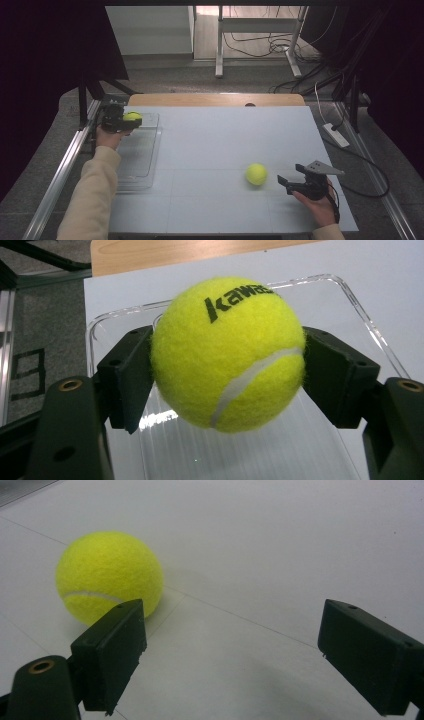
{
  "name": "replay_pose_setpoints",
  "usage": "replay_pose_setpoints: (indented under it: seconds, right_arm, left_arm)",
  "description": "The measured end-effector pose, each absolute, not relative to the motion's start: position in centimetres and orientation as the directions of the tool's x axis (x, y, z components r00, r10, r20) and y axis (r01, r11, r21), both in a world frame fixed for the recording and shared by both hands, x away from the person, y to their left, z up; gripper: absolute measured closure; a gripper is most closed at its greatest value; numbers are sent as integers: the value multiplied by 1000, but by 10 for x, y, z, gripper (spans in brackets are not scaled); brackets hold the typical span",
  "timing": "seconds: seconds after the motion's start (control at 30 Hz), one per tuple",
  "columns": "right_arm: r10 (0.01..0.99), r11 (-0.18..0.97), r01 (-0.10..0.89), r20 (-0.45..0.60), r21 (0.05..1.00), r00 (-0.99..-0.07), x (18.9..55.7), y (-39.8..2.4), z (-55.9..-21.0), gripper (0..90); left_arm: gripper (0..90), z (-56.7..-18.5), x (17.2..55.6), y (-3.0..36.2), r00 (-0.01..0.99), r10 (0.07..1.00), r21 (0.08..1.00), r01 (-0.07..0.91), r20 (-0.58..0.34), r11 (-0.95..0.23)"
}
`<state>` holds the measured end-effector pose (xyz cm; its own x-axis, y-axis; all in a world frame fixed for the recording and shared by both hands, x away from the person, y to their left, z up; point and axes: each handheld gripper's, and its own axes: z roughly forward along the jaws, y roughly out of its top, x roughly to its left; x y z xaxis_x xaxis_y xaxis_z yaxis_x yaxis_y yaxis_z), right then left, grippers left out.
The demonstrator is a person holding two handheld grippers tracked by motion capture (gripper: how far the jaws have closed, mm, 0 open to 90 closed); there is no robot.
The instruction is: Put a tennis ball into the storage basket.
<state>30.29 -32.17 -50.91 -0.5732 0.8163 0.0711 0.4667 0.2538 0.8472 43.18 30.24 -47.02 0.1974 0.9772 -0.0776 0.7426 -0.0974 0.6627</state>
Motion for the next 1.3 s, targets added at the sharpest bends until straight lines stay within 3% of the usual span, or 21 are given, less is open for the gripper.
replay_pose_setpoints:
  seconds: [0.93, 1.07, 1.3]
  right_arm:
    - [816, 252, 464, 71, 849, -573, 302, -322, -509, 122]
    - [817, 250, 465, 72, 849, -572, 302, -322, -509, 122]
    - [816, 252, 463, 71, 850, -574, 302, -322, -508, 121]
  left_arm:
    - [258, -473, 433, 303, 162, 986, 630, 769, -32, -106]
    - [84, -466, 430, 302, 153, 986, 676, 733, -58, -74]
    - [71, -458, 422, 300, 184, 979, 718, 693, -87, -66]
